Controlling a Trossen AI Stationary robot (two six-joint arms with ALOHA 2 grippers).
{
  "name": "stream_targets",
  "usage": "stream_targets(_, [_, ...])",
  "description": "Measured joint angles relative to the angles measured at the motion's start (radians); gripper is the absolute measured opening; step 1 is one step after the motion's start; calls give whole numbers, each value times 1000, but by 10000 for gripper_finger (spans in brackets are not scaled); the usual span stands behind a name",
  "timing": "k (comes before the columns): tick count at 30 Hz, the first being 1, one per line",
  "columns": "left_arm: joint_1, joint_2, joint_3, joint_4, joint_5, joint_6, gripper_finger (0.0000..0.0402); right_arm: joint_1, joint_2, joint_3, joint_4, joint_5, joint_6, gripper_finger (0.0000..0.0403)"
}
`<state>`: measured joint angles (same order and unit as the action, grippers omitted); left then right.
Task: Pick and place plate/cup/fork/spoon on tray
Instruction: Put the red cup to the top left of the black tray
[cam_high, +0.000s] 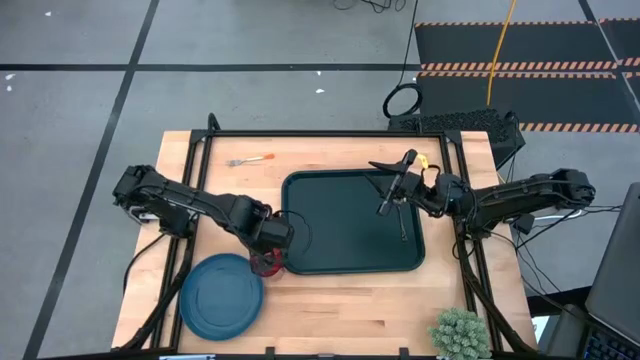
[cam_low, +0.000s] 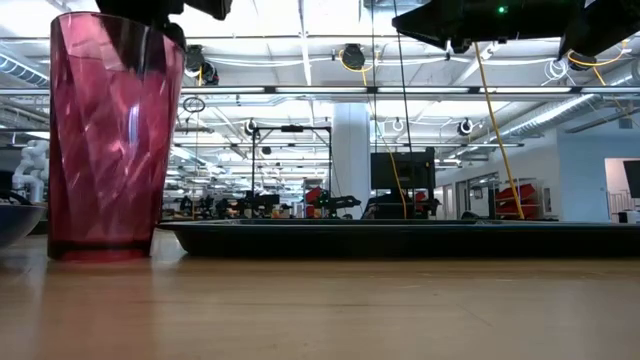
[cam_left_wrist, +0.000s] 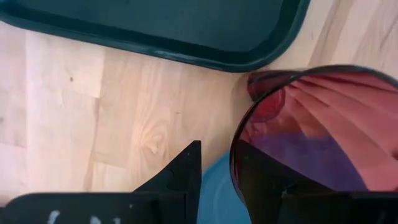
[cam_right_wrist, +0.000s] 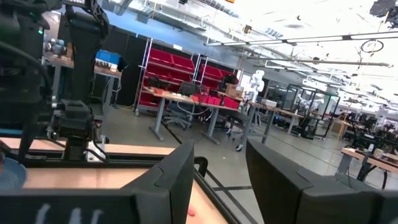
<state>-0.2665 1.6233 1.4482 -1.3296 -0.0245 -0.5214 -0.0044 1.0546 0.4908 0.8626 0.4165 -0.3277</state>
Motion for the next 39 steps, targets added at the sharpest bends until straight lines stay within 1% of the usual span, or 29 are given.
stream_targets(7, [0,31,0,-3,-2,23,101,0,0,0,-22,3,12,141])
stream_targets(9, [3,36,0,-6,2,29,96,0,0,0,-22,3,12,141])
stream_targets(11, [15,36,0,-13,30,23,78,0,0,0,-24,3,12,141])
stream_targets(15, [37,32,1,-20,60,23,17,0,0,0,-25,4,11,141])
stream_targets(16, [43,29,1,-26,59,26,13,0,0,0,-26,4,11,141])
stream_targets(21, [79,29,1,-54,55,66,9,0,0,0,-30,4,21,141])
stream_targets(25, [116,30,13,-113,56,105,9,0,0,0,-31,4,22,141])
stream_targets(29, [148,29,71,-186,44,143,8,0,0,0,-40,5,21,141])
stream_targets(33, [181,28,175,-240,48,176,8,0,0,0,-45,5,16,141])
stream_targets(36, [214,26,265,-241,35,215,8,0,0,0,-45,5,15,141])
stream_targets(39, [267,26,330,-241,-6,263,8,0,0,0,-45,5,14,141])
